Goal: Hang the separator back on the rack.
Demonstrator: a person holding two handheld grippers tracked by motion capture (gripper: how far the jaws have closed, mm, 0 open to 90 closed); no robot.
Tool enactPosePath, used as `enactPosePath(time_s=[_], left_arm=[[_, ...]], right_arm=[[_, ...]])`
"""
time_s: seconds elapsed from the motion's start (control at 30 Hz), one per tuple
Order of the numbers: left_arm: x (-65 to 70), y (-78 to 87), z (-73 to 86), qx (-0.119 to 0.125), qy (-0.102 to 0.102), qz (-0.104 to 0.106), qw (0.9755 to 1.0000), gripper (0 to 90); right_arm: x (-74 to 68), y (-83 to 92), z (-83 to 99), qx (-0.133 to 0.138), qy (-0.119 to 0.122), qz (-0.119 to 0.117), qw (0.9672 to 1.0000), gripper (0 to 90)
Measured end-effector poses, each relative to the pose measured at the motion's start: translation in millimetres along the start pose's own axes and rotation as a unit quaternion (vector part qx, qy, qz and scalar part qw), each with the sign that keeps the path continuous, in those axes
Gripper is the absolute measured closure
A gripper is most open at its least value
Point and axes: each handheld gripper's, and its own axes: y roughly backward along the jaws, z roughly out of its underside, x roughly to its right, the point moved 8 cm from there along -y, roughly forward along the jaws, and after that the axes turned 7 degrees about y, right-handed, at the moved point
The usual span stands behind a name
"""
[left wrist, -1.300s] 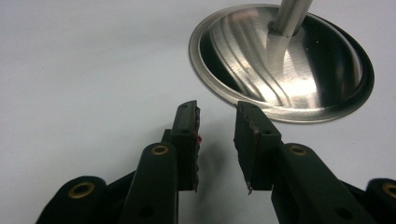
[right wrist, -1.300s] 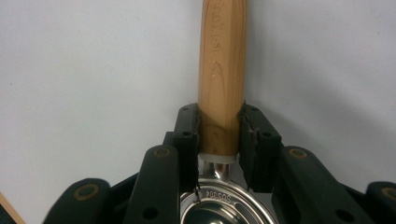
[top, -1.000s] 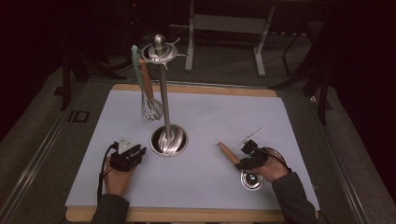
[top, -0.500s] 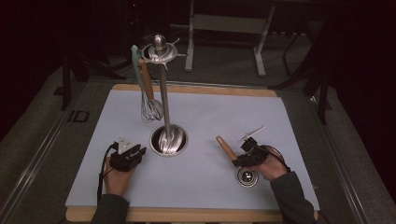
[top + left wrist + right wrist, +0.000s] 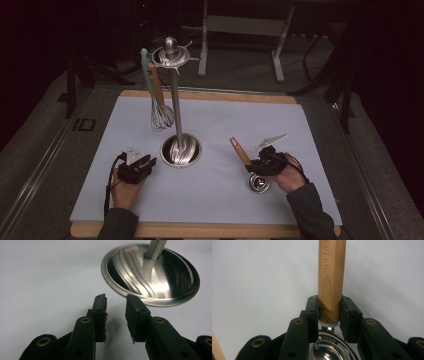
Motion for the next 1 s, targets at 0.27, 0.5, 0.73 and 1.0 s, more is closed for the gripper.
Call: enactPosePath(time_s=[0.27,0.5,0.73,1.0], left_arm=[[0.0,-0.1,0.0,-0.001,0.001,0.001,1.0000,70.2],[-0.1,0.0,0.1,-0.001,0.000,0.000,1.0000,70.2],[-0.1,0.1,0.1,-0.001,0.001,0.000,1.0000,70.3],[0.1,0.1,0.0,0.000,0.001,0.000,1.0000,70.2]], right_arm=[[-7.3,1.5,-9.8,0.024,0.040,-0.018,0.9987,70.9],[-12.6,2.0,-20.8,0.053,0.063,-0.027,0.9963,70.9],[-18.6,8.2,-33.5,0.089,0.097,-0.034,0.9907,71.0],[-21.8,14.3,-46.3,0.116,0.109,-0.032,0.9867,70.9]])
